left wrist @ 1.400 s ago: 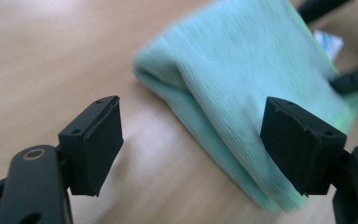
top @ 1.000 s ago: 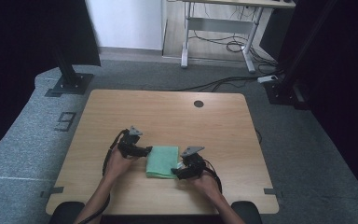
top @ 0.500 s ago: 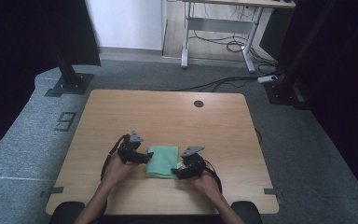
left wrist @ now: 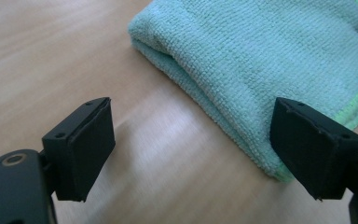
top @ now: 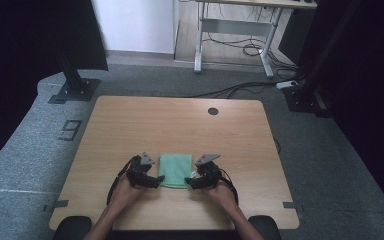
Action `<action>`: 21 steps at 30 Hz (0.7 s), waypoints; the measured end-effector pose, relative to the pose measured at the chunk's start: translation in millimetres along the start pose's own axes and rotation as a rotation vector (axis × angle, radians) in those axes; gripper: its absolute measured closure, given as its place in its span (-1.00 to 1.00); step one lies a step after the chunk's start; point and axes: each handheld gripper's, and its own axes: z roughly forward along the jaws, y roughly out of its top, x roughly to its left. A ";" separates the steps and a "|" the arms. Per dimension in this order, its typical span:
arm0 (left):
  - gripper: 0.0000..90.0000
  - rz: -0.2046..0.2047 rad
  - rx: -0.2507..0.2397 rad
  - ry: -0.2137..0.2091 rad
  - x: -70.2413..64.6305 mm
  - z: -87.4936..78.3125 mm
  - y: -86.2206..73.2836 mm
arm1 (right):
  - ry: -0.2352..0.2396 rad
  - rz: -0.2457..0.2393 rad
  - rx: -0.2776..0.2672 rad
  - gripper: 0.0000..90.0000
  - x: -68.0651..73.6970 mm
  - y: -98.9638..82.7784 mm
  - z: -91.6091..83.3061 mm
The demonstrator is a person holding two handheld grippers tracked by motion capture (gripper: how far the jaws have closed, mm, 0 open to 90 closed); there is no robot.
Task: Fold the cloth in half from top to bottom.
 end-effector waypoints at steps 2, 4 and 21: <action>-0.68 -0.007 -0.009 0.003 4.0 4.2 3.8 | -0.009 0.010 0.000 -0.43 -6.1 2.4 1.9; -0.68 -0.016 -0.015 0.004 8.2 7.8 7.1 | -0.015 0.017 -0.001 -0.43 -10.8 4.7 3.8; -0.69 -0.037 -0.079 -0.028 21.2 -9.0 12.9 | -0.004 0.038 -0.023 -0.69 -28.3 14.5 2.7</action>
